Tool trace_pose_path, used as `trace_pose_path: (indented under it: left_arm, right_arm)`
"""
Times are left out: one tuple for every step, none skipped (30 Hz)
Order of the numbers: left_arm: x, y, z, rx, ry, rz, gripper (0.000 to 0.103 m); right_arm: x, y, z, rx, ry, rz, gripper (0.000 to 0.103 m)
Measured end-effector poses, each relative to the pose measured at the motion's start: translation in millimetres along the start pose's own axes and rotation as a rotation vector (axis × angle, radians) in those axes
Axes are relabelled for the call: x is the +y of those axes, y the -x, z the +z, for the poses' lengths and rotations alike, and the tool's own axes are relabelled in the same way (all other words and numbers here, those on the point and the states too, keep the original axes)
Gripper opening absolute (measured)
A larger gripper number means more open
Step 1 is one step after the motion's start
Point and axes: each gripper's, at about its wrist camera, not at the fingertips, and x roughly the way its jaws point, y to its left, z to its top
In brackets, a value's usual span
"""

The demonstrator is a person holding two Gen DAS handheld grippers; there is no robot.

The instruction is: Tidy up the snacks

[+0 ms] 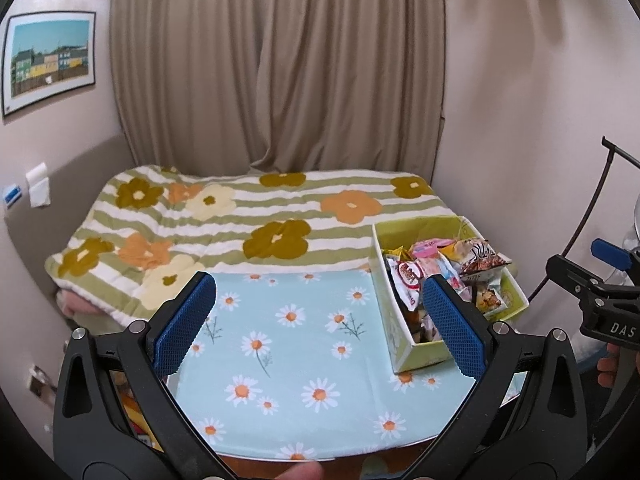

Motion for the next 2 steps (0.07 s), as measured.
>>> trace_pose_path:
  left_arm:
    - [0.1,-0.7,-0.6,-0.001,-0.001,0.009,0.103]
    - [0.4,-1.9,-0.7,0.000,-0.002,0.013,0.103]
  right_arm:
    - [0.0,-1.8,-0.6,0.003,0.001,0.000,0.103]
    - [-0.5,-3.8,-0.8,0.006,0.002,0.000,0.103]
